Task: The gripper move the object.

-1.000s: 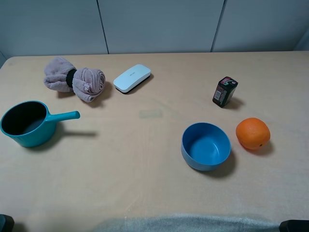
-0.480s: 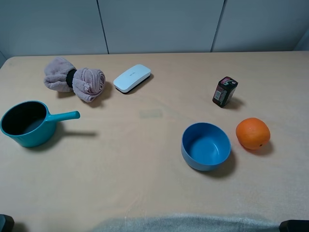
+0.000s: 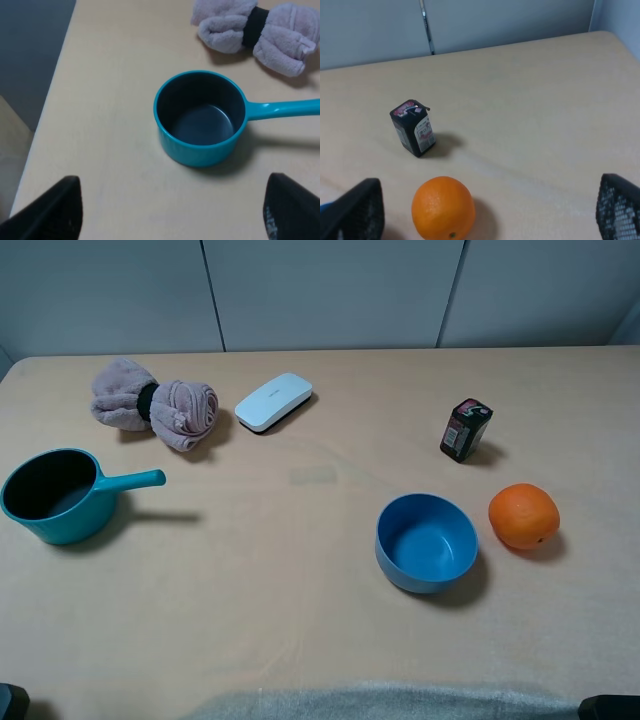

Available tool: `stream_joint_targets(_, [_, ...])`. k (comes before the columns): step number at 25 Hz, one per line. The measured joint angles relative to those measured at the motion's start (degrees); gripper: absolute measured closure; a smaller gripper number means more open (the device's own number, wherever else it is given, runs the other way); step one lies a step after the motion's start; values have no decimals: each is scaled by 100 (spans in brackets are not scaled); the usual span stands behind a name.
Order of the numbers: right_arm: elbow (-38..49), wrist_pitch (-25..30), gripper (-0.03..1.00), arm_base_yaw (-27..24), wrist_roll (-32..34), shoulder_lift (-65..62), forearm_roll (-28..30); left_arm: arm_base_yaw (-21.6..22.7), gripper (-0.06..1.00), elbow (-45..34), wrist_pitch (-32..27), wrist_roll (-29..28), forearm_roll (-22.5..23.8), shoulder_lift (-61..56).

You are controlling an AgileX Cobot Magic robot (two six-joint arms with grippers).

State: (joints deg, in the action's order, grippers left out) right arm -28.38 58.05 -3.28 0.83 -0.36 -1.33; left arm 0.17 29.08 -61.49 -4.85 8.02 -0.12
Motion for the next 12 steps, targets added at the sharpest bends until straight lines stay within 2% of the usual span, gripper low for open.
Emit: stream_joint_targets(12, [0, 0, 30, 0, 0, 0, 0, 3, 20, -39, 123, 10, 0, -6])
